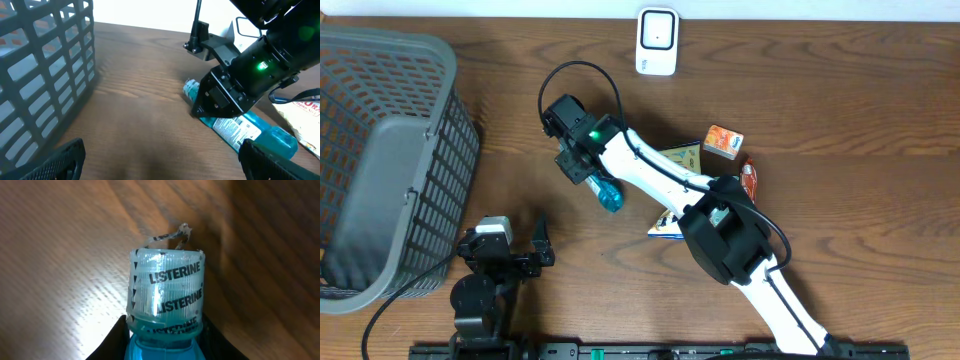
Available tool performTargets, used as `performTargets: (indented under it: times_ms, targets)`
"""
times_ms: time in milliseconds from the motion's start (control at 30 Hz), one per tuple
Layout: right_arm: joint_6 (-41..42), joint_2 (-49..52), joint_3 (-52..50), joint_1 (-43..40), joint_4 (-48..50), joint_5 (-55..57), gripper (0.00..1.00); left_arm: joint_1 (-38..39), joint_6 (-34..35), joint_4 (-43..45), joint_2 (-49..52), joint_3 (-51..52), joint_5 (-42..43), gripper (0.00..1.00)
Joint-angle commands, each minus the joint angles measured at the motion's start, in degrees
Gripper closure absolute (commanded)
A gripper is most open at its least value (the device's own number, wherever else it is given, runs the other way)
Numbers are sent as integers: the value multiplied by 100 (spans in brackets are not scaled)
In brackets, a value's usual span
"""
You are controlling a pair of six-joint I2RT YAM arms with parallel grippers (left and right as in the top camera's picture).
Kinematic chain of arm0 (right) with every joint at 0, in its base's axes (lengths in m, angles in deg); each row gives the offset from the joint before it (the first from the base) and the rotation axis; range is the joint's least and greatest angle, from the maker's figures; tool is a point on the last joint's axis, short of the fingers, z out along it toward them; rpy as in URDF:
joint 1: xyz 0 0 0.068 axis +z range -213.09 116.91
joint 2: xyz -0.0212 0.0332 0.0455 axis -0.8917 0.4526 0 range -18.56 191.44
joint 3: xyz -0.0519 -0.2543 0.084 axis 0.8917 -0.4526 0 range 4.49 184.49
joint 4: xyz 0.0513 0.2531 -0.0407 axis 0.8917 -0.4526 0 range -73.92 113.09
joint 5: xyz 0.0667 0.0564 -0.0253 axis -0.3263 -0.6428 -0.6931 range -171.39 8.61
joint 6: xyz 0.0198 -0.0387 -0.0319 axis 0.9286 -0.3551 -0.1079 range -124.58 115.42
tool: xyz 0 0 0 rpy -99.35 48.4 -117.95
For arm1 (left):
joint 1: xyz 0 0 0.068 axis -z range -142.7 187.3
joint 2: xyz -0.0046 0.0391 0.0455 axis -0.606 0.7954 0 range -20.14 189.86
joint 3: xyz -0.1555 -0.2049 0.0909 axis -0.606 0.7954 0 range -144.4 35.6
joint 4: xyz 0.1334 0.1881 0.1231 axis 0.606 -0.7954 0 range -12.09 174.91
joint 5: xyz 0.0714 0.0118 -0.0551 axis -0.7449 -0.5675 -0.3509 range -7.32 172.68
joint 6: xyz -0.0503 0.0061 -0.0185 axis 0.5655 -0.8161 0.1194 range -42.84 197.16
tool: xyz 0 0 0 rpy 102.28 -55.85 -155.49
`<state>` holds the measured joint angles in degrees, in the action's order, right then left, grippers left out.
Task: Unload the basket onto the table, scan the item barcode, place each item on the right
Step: 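Lift the teal bottle and swing it left over the table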
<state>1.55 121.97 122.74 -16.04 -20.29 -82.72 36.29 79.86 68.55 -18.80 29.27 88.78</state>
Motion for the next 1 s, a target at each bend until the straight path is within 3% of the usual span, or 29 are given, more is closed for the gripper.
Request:
performTargets:
  times_ms: [0,67,133,200,733,967]
  targets:
    - [68,-7,90,4,26,293,66,-20,-96,-157,2,81,76,2]
    - [68,-20,92,-7,-17,293,43,-20,-98,-157,2,81,76,2]
    - [68,-50,101,-15,-74,293,27,-20,-96,-157,2,81,76,2]
    - [66,-118,109,-20,-151,293,1,-20,-96,-157,2,81,76,2]
    - [85,-1482,111,-7,-1274,291,1,-20,-96,-157,2,81,76,2]
    - [675,-1733,42,-7,-2076,289,1,-20,-96,-157,2,81,76,2]
